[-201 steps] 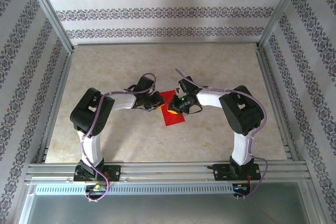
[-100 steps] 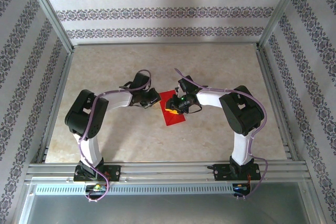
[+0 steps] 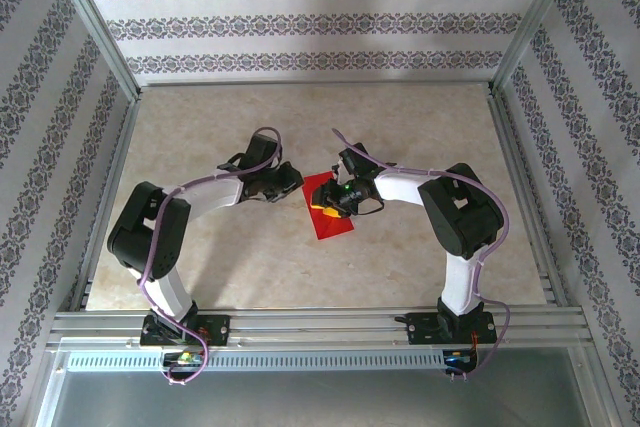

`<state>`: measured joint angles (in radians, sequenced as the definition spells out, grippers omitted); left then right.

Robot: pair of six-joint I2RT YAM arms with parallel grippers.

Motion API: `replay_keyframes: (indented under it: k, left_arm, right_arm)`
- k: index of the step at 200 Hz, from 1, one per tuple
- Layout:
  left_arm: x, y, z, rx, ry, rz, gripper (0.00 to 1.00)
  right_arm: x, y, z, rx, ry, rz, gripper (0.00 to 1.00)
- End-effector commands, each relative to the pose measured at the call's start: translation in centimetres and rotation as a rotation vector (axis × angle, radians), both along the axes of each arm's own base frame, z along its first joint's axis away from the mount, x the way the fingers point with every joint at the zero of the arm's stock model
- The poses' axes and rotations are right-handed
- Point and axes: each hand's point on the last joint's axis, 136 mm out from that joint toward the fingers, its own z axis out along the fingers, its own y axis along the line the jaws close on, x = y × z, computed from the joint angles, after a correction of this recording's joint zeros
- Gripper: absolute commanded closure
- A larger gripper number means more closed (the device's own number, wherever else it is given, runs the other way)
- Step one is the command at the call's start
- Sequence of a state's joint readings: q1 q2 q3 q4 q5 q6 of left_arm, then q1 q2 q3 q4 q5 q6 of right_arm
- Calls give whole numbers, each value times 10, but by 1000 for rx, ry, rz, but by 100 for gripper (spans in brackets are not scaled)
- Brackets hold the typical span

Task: Fold a paper plane with a square sheet of paper (pick it up from the middle)
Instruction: Fold the triangle a second time at the center of the table.

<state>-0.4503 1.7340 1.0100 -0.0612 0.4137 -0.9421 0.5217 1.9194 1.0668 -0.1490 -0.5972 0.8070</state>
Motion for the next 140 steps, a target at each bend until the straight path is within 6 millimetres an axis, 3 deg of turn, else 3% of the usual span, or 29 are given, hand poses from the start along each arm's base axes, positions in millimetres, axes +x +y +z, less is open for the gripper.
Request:
replay_keyframes:
  k: [1, 67, 140]
  left_arm:
    - [-17, -10, 0, -6, 16, -41, 85]
    - [-41, -38, -21, -2, 79, -113, 89]
    - [-50, -38, -50, 70, 137, -121, 94]
  right_arm:
    - [-15, -20, -30, -120, 59, -13, 59]
    - [-18, -24, -37, -143, 78, -16, 90]
    - [-18, -24, -37, -143, 93, -26, 94]
